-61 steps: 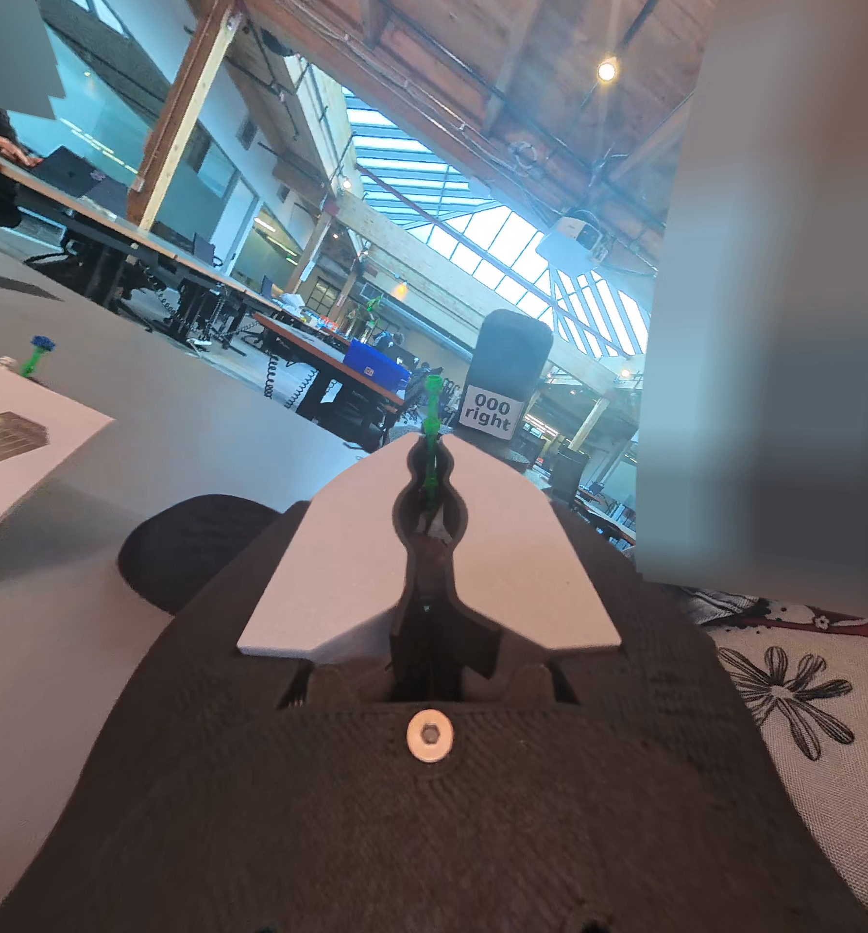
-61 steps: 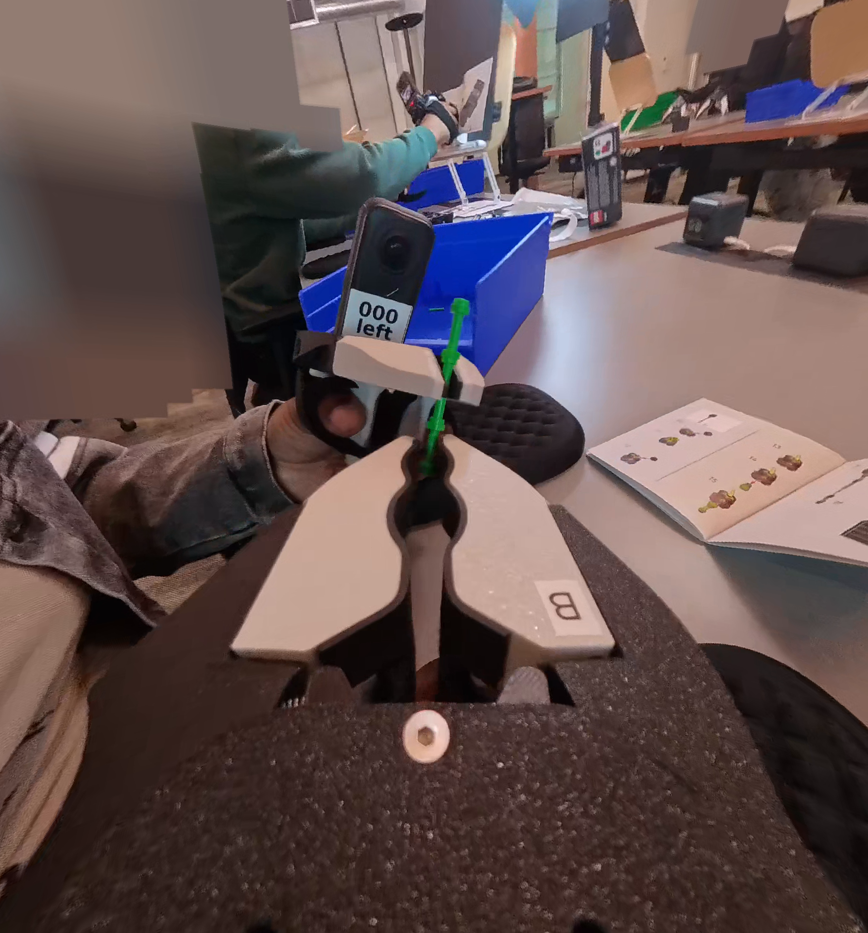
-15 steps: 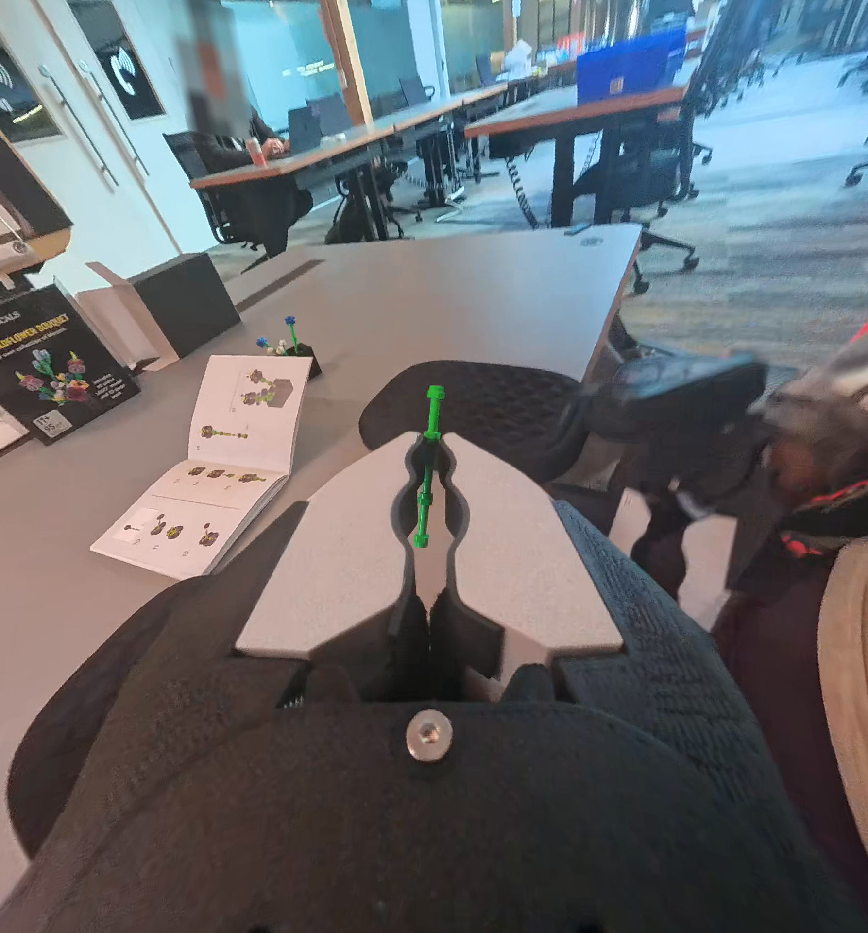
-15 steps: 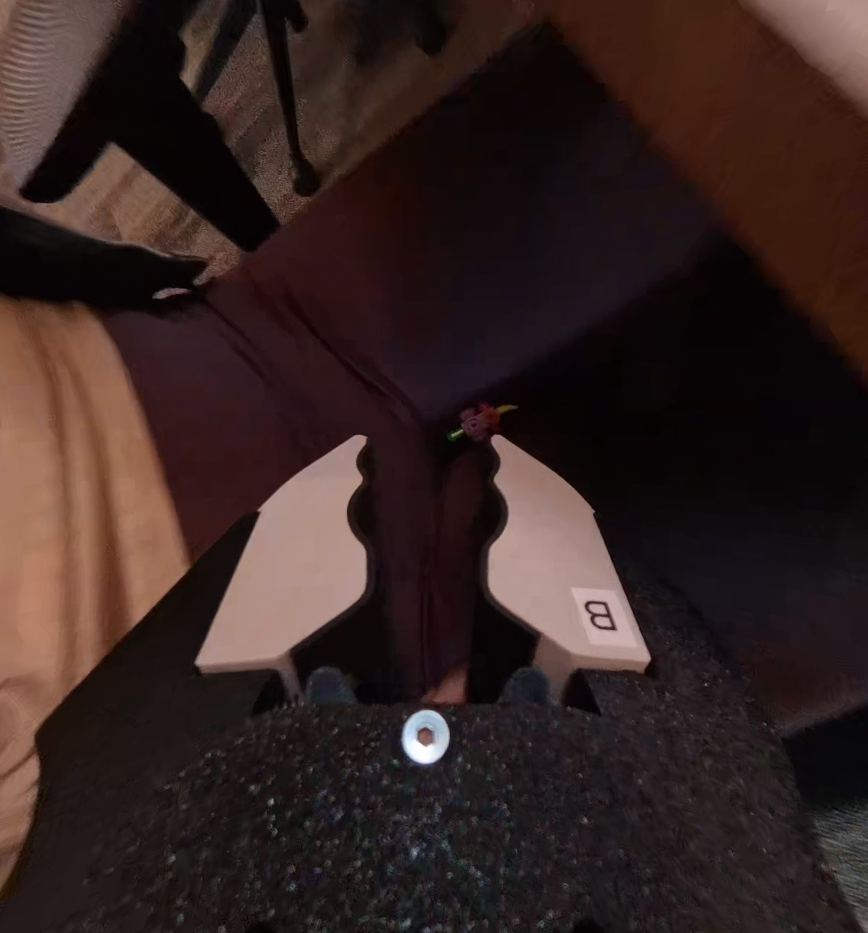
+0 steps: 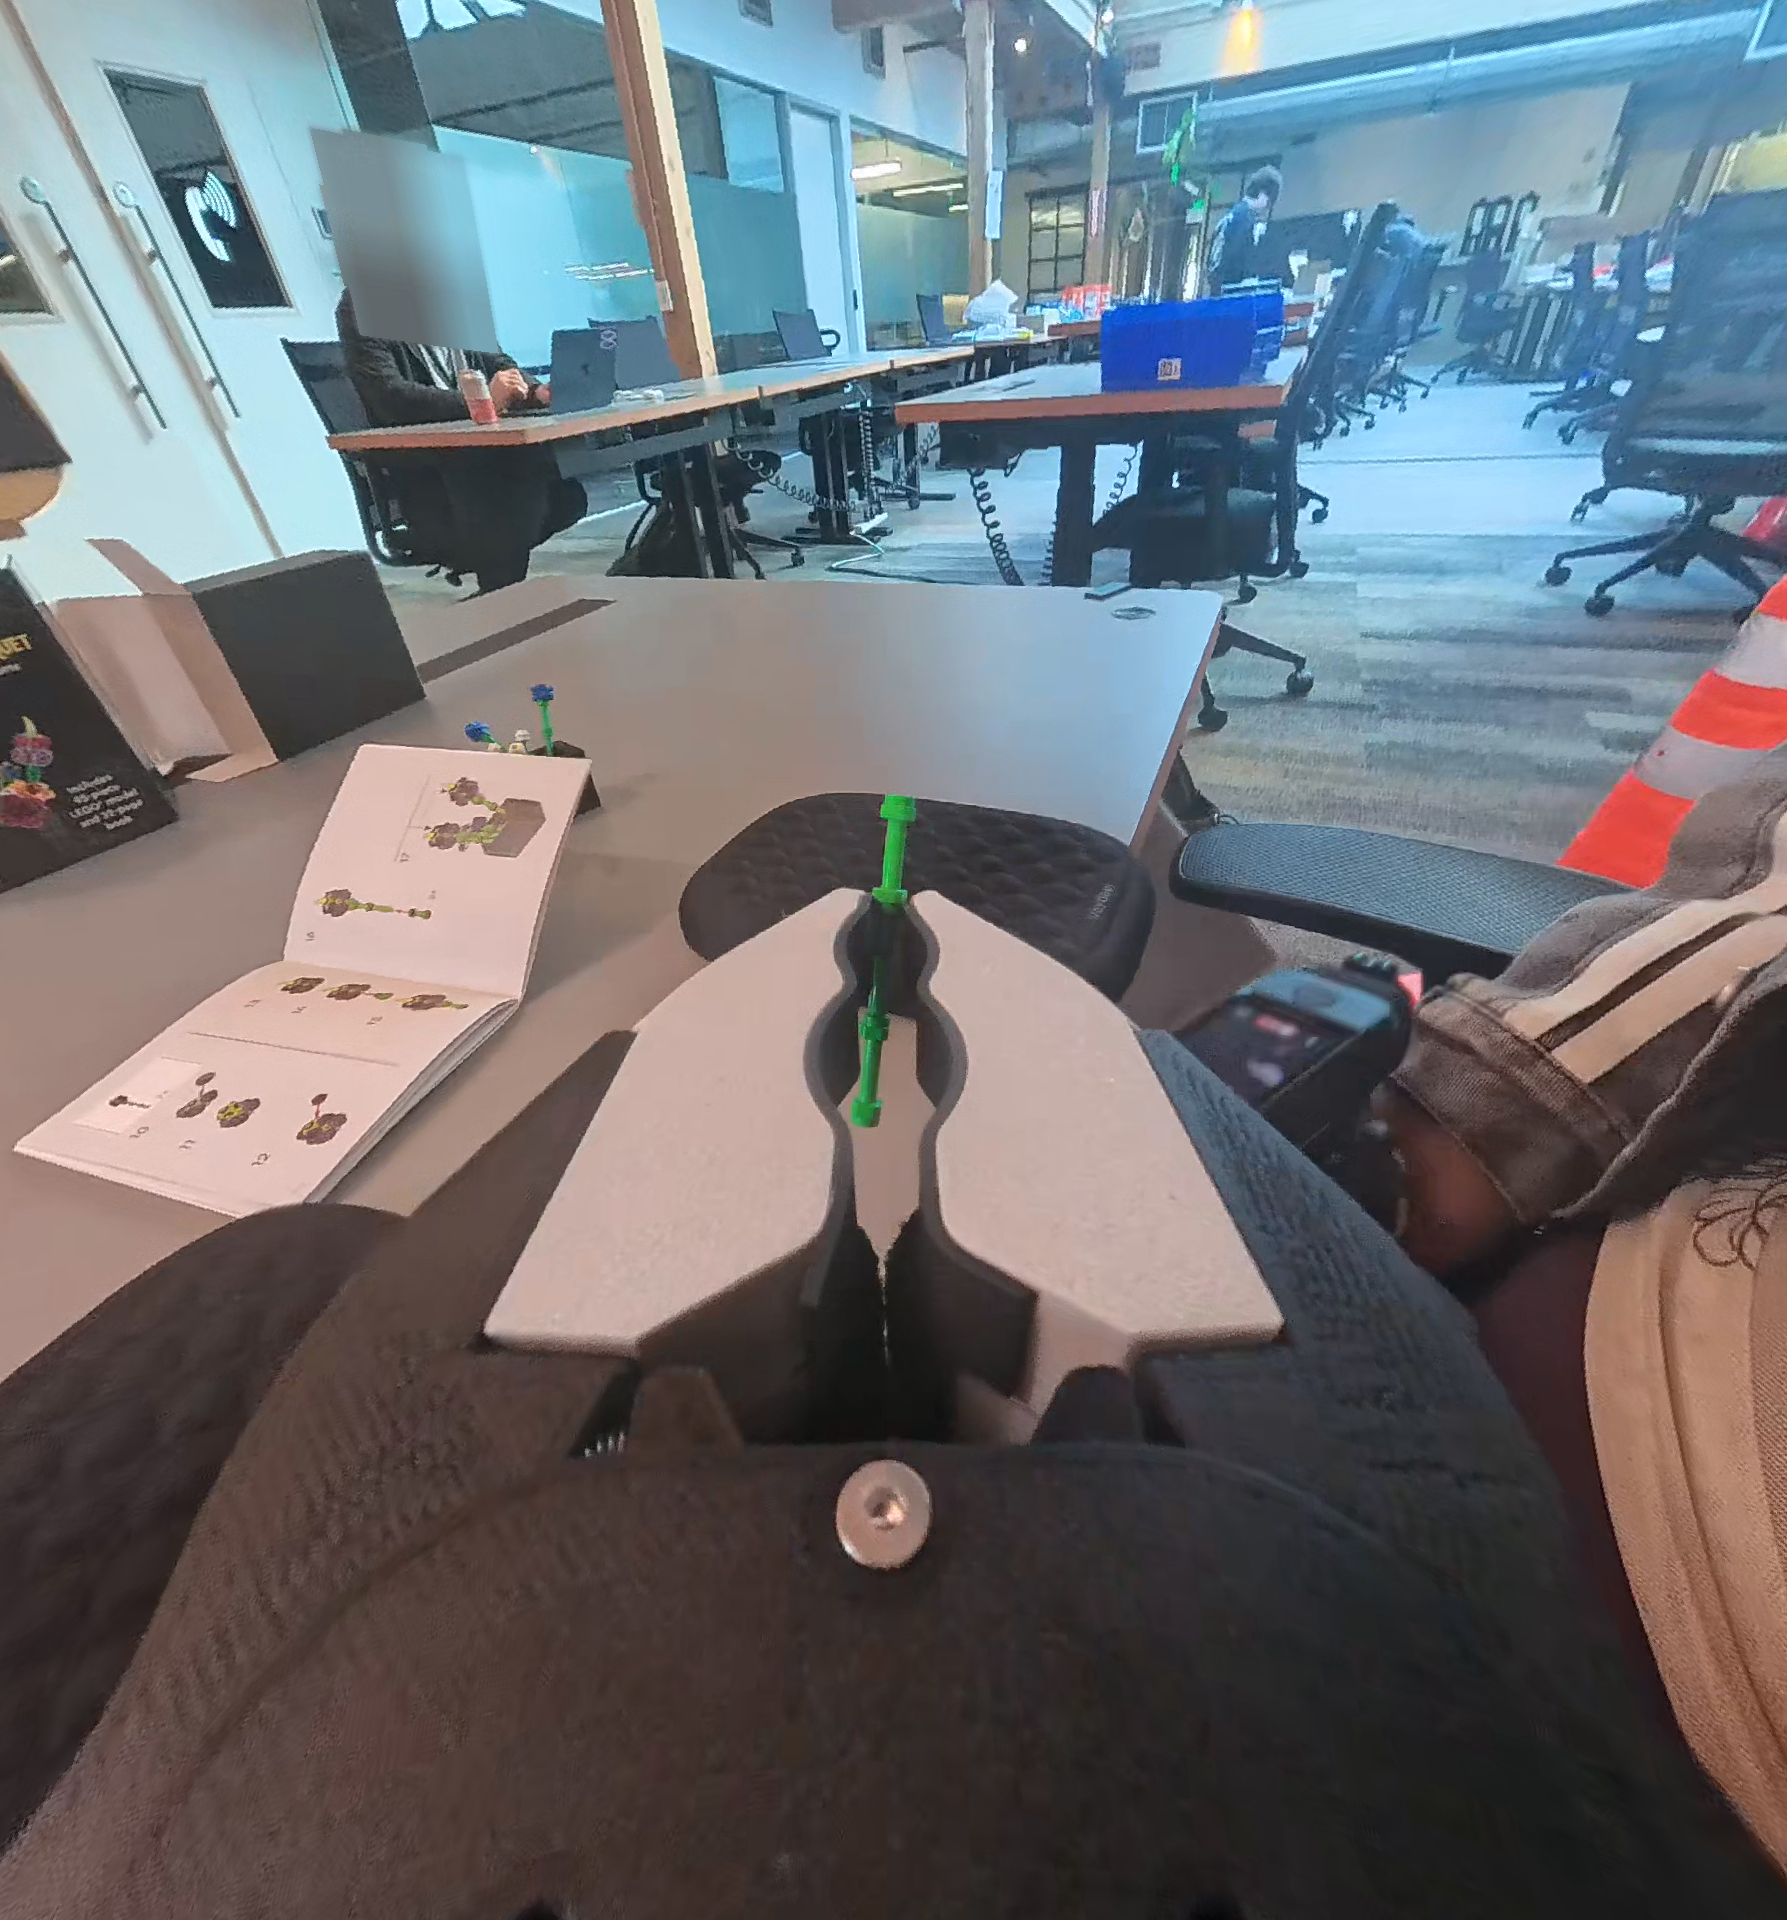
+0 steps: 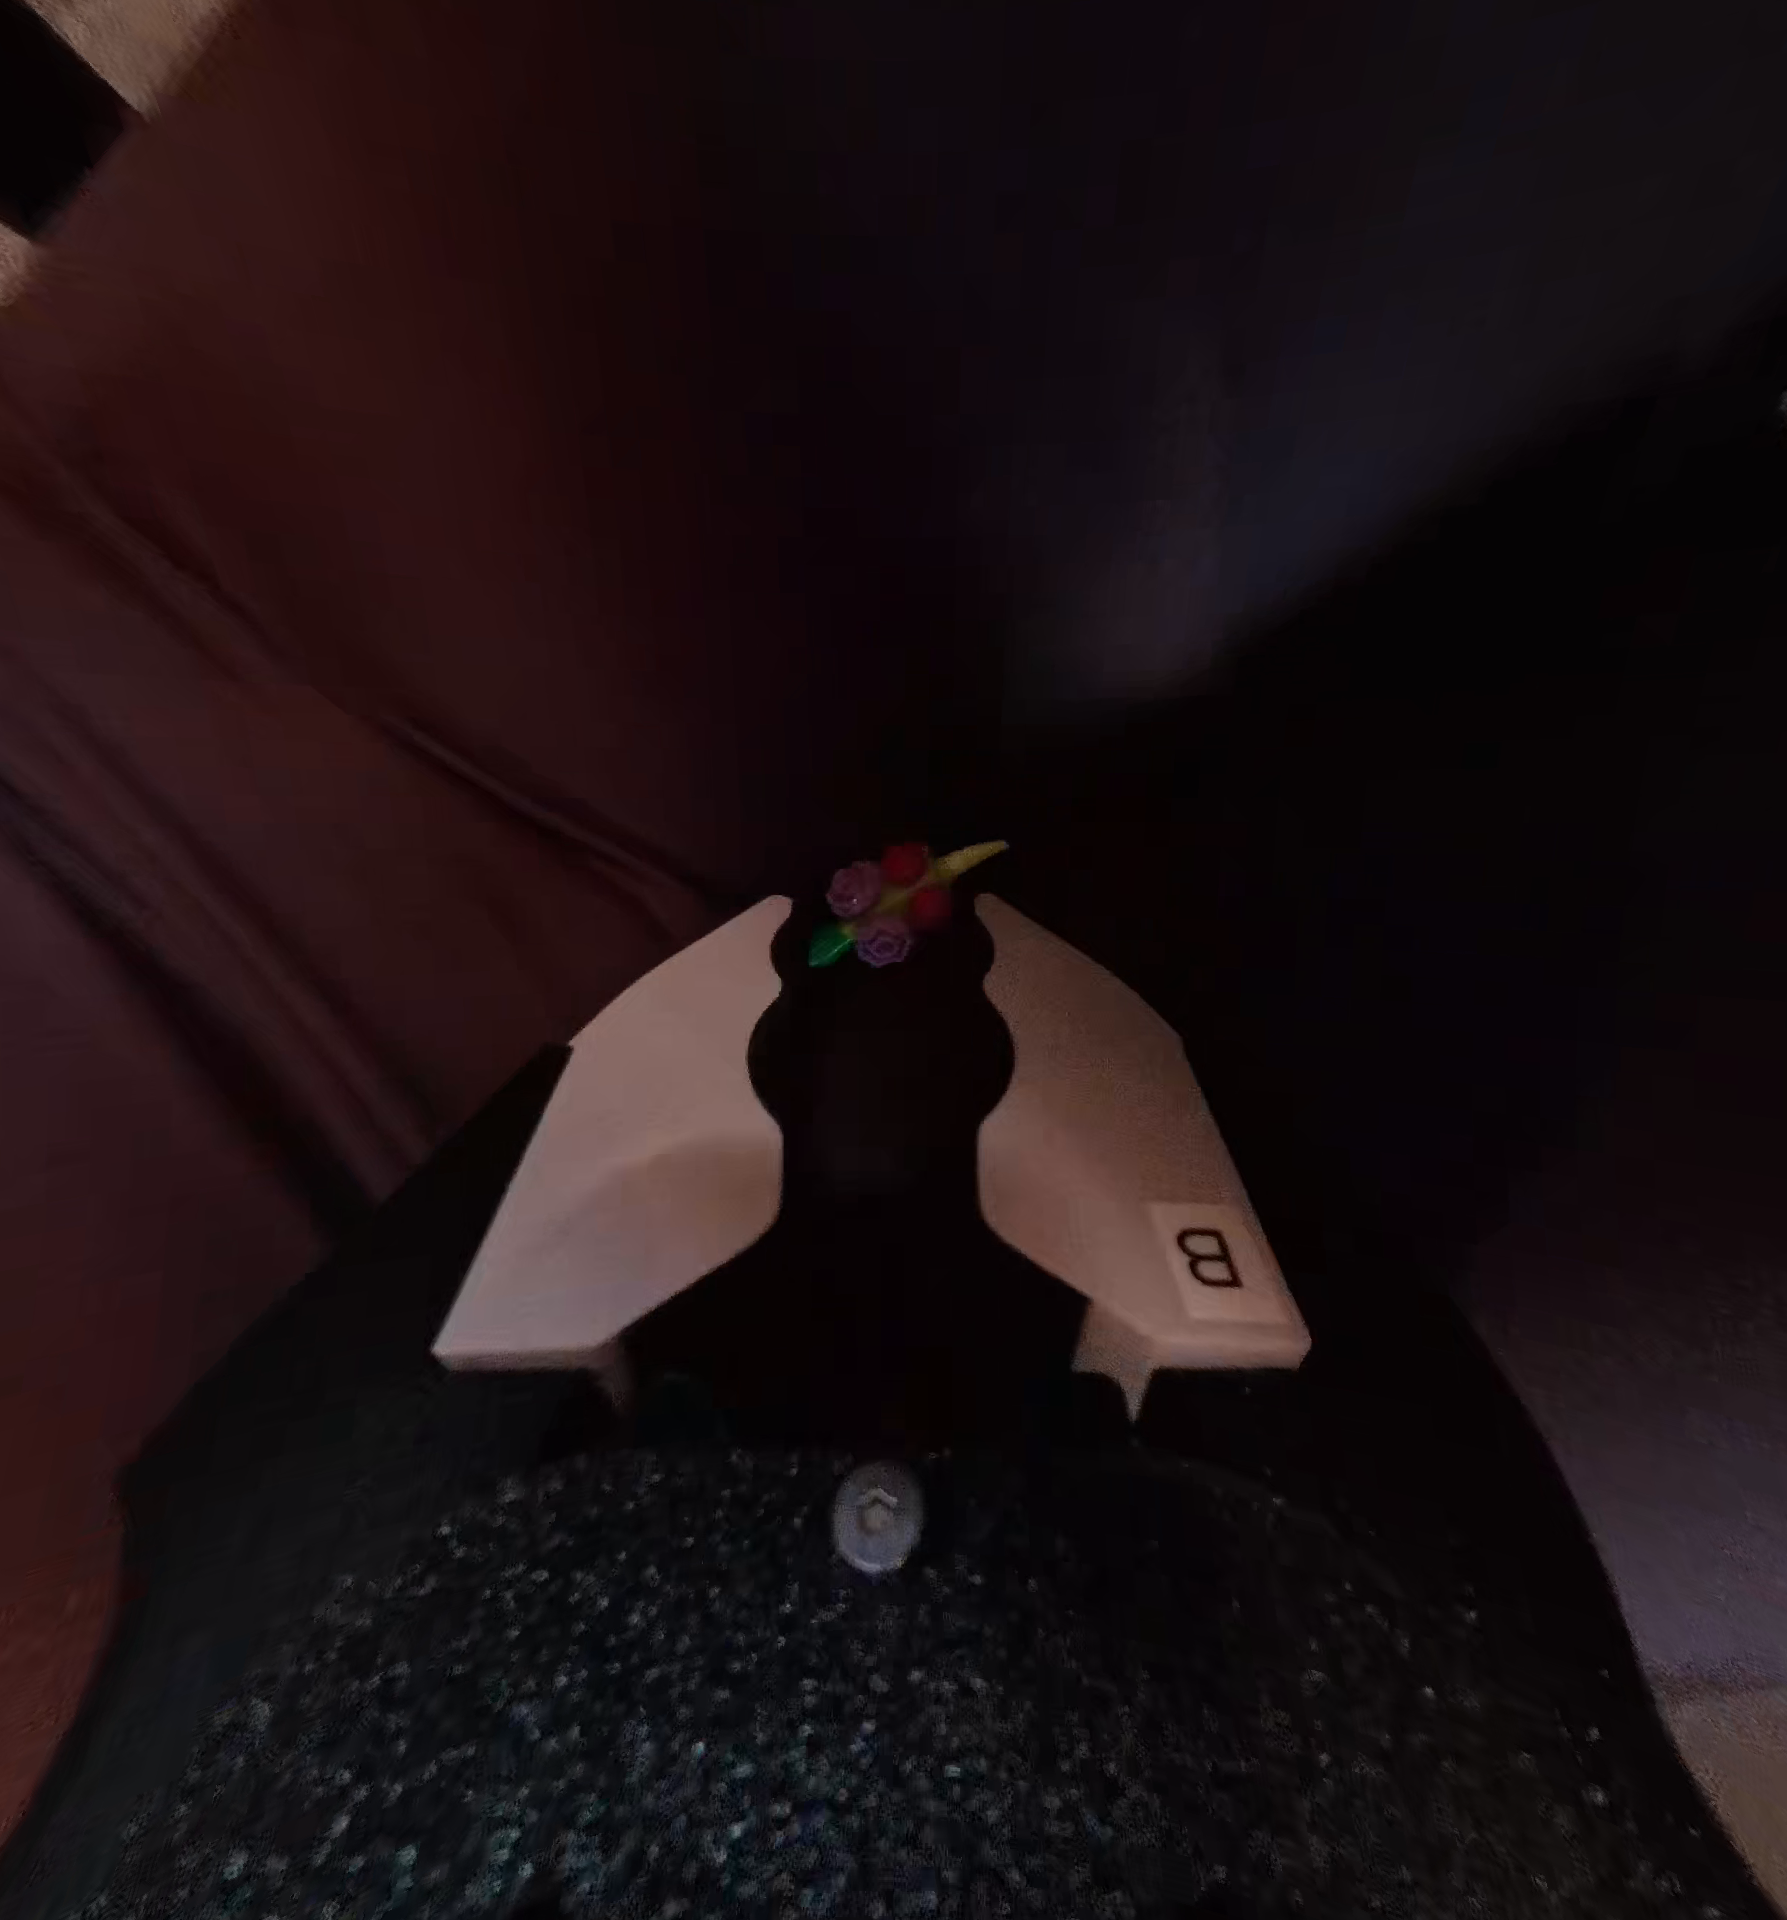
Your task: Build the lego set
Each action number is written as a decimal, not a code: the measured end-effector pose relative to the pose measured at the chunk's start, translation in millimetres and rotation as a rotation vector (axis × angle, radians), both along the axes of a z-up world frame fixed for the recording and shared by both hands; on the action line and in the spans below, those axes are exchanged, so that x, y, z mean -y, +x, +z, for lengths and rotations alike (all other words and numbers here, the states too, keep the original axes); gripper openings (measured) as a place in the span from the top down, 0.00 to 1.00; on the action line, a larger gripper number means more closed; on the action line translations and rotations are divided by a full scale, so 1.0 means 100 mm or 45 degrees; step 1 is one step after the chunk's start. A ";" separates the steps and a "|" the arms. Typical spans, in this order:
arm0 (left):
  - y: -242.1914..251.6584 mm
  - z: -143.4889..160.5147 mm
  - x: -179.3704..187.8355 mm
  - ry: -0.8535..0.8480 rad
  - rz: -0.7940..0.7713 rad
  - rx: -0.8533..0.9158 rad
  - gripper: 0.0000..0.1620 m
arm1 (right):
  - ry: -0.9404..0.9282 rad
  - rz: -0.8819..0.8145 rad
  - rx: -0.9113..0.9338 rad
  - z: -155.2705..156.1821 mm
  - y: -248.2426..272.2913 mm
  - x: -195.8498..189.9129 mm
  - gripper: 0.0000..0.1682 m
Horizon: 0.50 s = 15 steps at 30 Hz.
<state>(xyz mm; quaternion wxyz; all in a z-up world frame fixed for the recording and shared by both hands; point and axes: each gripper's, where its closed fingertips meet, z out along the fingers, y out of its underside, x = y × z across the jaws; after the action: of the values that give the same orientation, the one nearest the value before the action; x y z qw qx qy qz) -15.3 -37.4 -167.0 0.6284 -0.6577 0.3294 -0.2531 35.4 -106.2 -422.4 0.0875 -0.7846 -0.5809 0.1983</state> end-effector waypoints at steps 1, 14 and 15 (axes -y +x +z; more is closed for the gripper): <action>-0.03 0.00 0.00 -0.004 0.007 0.014 0.98 | 0.012 0.007 -0.063 0.09 -0.01 0.01 0.84; -0.07 0.02 -0.25 -0.182 -0.013 0.100 0.98 | 0.433 -0.139 -0.719 2.28 0.24 -1.38 0.84; -0.06 0.02 -0.33 -0.196 -0.020 0.097 0.98 | 0.415 -0.121 -0.592 2.16 0.30 -1.52 0.84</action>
<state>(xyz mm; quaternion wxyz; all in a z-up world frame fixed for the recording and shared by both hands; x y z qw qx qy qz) -21.6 -4.1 -165.4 0.5859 -0.6915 0.2899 -0.3073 65.6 45.8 -206.5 0.3524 -0.7200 -0.5321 0.2726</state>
